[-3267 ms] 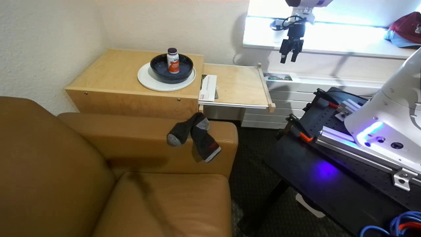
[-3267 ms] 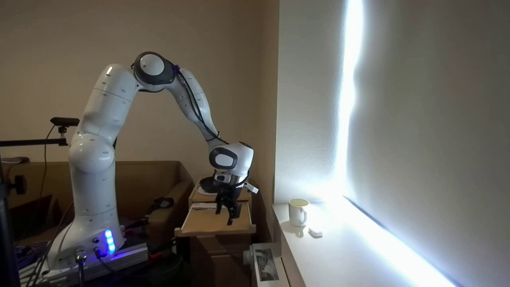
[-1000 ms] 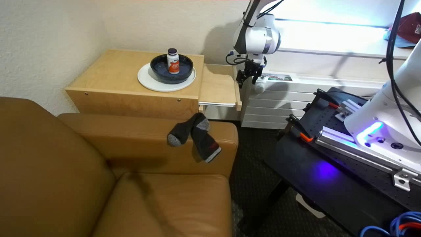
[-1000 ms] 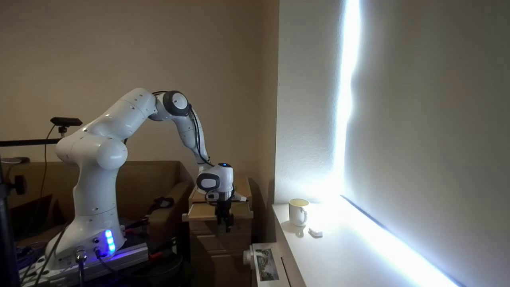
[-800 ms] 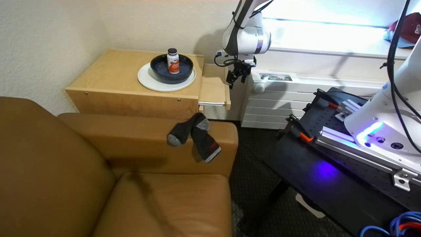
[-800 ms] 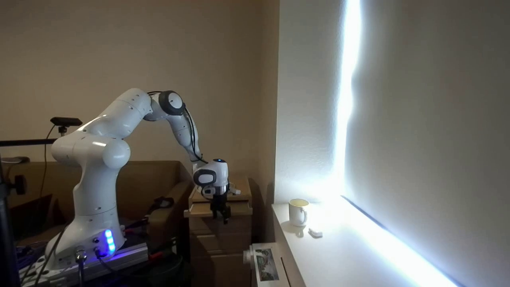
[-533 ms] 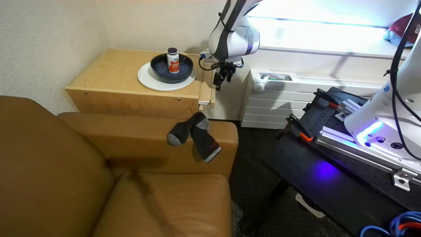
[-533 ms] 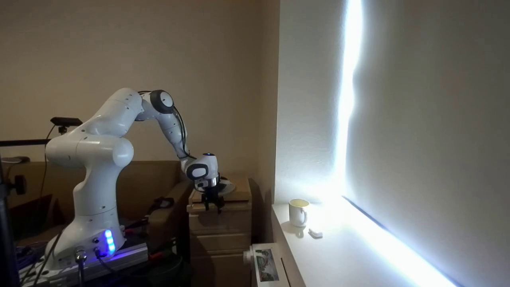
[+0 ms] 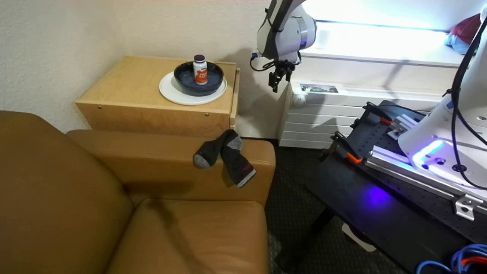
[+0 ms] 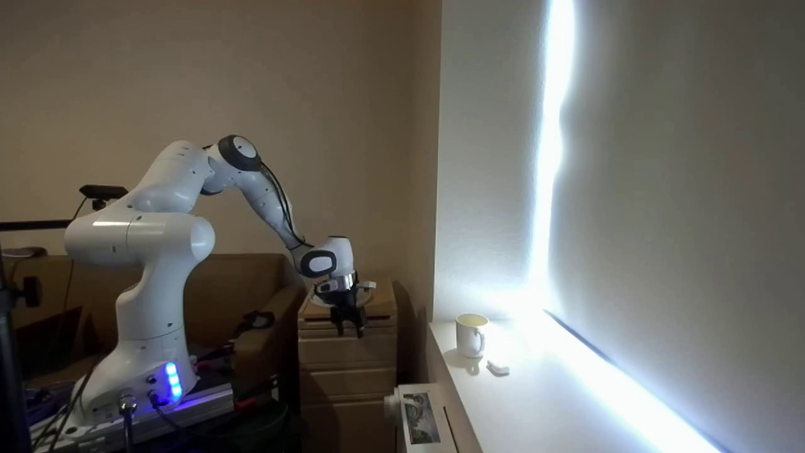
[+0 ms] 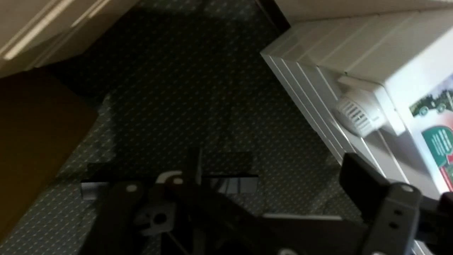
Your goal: Place the white bottle in the black bowl on top of the night stand, place the lemon in the white mug on the window sill, close the open drawer on the nightstand
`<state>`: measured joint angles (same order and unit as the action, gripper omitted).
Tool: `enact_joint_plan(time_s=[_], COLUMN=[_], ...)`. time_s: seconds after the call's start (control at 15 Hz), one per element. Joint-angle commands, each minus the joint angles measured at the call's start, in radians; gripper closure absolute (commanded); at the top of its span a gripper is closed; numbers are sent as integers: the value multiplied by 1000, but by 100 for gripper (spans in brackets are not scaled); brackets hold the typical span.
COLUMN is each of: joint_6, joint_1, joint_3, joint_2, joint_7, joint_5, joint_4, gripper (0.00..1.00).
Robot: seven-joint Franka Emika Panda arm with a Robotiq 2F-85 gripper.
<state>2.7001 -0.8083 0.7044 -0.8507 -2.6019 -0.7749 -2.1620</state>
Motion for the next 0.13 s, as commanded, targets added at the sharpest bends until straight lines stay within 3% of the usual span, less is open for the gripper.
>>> enact_joint_plan(time_s=[0.0, 0.07], joint_6=[-11, 29], joint_1=[8, 92], joint_3=[14, -43], joint_2=[6, 63], joint_7=[6, -58], joint_5=[0, 117], joint_4=[-21, -51], gripper=[0, 0])
